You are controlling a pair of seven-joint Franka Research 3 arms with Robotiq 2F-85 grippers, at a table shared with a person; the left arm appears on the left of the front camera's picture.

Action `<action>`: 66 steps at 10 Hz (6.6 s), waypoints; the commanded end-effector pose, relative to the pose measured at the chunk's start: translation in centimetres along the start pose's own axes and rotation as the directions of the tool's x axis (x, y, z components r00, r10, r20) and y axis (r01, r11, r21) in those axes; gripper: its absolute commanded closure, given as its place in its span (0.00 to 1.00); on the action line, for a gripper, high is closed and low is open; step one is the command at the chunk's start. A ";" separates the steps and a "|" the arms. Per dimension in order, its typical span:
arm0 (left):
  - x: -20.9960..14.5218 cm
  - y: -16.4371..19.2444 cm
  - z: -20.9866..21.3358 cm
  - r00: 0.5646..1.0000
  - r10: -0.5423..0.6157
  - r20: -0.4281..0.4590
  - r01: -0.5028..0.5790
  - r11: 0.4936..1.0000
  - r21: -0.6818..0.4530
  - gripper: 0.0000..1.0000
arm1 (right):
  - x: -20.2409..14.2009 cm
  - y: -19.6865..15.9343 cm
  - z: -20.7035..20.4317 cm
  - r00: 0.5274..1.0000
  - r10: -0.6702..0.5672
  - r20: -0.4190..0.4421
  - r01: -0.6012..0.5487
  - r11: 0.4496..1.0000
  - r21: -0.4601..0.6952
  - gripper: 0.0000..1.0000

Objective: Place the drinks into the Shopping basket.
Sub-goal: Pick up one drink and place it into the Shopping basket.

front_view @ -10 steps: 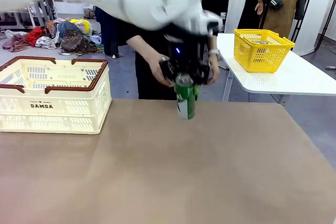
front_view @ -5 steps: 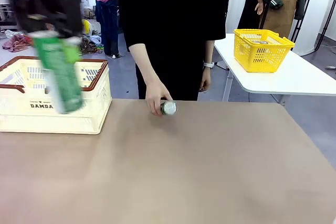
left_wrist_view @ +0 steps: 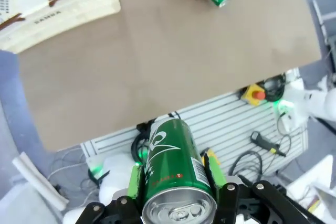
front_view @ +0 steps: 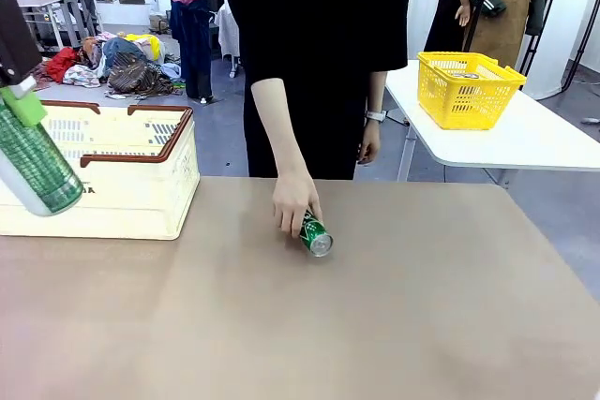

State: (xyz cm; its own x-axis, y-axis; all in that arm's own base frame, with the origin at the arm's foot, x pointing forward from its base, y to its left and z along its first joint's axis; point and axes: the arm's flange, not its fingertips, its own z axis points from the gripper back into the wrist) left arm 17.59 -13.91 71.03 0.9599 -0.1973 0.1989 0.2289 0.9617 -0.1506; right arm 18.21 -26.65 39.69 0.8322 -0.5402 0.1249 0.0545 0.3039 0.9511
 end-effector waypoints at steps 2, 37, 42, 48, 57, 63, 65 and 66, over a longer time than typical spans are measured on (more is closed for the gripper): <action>1.3 -1.1 1.6 0.995 -0.076 -0.057 0.076 0.997 -0.005 1.00 | 0.3 0.2 -0.1 0.999 0.027 0.018 -0.027 0.999 0.025 0.00; 34.9 30.4 -33.4 0.977 0.199 -0.083 -0.176 0.958 0.227 0.63 | 0.3 0.2 -0.1 0.999 0.027 0.018 -0.027 0.999 0.025 0.00; 35.0 29.8 -31.1 0.983 0.172 -0.057 -0.156 0.963 0.220 0.00 | 0.3 0.2 -0.1 0.999 0.027 0.018 -0.027 0.999 0.025 0.00; 28.6 23.2 -10.1 0.999 0.001 -0.037 -0.003 0.998 -0.062 0.00 | 0.3 0.2 -0.1 0.999 0.027 0.018 -0.027 0.999 0.025 0.00; 0.6 22.3 -10.1 0.965 0.193 0.177 -0.097 0.891 -0.443 0.00 | 0.3 0.2 -0.1 0.999 0.027 0.018 -0.027 0.999 0.025 0.00; 0.8 30.3 -12.4 0.948 0.269 0.168 -0.115 0.786 -0.607 0.00 | 0.3 0.2 -0.1 0.999 0.027 0.018 -0.027 0.999 0.025 0.00; 0.8 30.3 -12.4 0.948 0.269 0.168 -0.115 0.786 -0.607 0.00 | 0.3 0.2 -0.1 0.999 0.027 0.018 -0.027 0.999 0.025 0.00; 0.8 30.3 -12.4 0.948 0.269 0.168 -0.115 0.786 -0.607 0.00 | 0.3 0.2 -0.1 0.999 0.027 0.018 -0.027 0.999 0.025 0.00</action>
State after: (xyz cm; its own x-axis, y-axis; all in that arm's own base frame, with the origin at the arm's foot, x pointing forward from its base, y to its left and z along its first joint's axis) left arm 27.73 13.19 54.76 0.9485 0.0944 0.3025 0.1621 0.6757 -0.7192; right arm 18.32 -26.62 39.79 0.8289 -0.5442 0.1295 0.0496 0.3022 0.9520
